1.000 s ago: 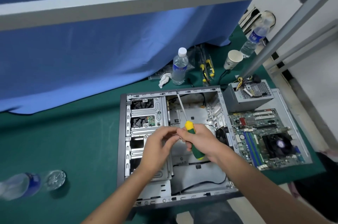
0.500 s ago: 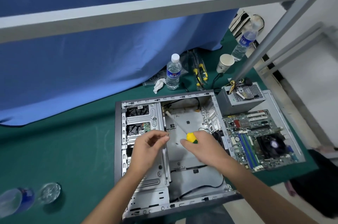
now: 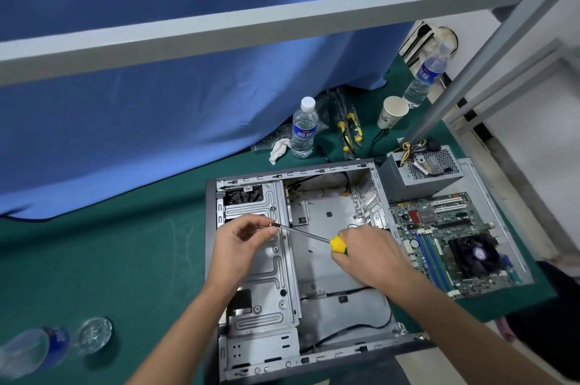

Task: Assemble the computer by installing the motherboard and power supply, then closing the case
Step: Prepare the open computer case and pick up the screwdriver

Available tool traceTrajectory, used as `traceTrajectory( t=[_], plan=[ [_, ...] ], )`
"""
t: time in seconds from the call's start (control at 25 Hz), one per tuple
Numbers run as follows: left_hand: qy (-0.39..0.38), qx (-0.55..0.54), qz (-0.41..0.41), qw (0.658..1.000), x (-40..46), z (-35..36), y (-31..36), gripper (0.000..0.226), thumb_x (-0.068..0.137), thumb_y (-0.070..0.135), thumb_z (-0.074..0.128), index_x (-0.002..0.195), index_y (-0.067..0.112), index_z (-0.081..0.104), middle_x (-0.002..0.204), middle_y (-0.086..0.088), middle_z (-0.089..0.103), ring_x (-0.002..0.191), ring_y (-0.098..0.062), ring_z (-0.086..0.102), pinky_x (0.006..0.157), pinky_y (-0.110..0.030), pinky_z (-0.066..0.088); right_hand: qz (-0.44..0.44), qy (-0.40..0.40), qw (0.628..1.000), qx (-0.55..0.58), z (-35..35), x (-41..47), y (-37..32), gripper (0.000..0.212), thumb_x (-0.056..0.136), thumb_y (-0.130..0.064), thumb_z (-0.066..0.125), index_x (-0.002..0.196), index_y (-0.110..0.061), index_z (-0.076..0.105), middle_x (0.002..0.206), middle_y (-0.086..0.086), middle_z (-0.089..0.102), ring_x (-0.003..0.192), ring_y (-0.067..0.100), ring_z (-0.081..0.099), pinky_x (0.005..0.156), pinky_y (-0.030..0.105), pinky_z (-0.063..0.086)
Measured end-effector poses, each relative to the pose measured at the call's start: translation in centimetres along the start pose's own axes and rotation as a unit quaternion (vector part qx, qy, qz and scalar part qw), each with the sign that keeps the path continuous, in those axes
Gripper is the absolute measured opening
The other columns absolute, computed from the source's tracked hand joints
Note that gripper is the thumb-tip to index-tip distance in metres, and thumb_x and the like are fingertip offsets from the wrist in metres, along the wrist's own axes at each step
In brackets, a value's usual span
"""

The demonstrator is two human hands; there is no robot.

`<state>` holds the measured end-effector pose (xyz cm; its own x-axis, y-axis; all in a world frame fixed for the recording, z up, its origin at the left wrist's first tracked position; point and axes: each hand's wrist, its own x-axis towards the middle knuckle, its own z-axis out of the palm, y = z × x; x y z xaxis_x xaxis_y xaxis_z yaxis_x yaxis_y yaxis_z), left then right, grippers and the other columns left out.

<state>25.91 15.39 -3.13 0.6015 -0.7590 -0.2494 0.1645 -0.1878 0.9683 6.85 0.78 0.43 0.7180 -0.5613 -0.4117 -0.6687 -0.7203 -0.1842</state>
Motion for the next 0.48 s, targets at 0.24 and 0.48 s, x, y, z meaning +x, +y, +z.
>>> traceTrajectory(
  t=[0.24, 0.48],
  plan=[
    [0.012, 0.064, 0.004, 0.998, 0.1, -0.6, 0.4, 0.014, 0.067, 0.02, 0.079, 0.08, 0.022, 0.074, 0.079, 0.005, 0.076, 0.074, -0.01, 0.072, 0.068, -0.016, 0.054, -0.018, -0.014, 0.998, -0.062, -1.1, 0.2, -0.6, 0.023, 0.092, -0.037, 0.046, 0.077, -0.021, 0.051, 0.069, -0.001, 0.054, 0.069, 0.026, 0.058, 0.061, 0.031, 0.045],
    [-0.027, 0.303, 0.135, 0.943, -0.1, -1.7, 0.4, 0.01, 0.076, 0.015, 0.082, 0.081, 0.021, 0.076, 0.08, 0.014, 0.071, 0.076, -0.005, 0.065, 0.073, -0.019, 0.051, -0.032, -0.039, 0.992, -0.119, -1.6, 0.2, -1.5, 0.018, 0.093, -0.03, 0.046, 0.081, -0.018, 0.052, 0.073, 0.002, 0.055, 0.066, 0.026, 0.051, 0.059, 0.032, 0.039]
  ],
)
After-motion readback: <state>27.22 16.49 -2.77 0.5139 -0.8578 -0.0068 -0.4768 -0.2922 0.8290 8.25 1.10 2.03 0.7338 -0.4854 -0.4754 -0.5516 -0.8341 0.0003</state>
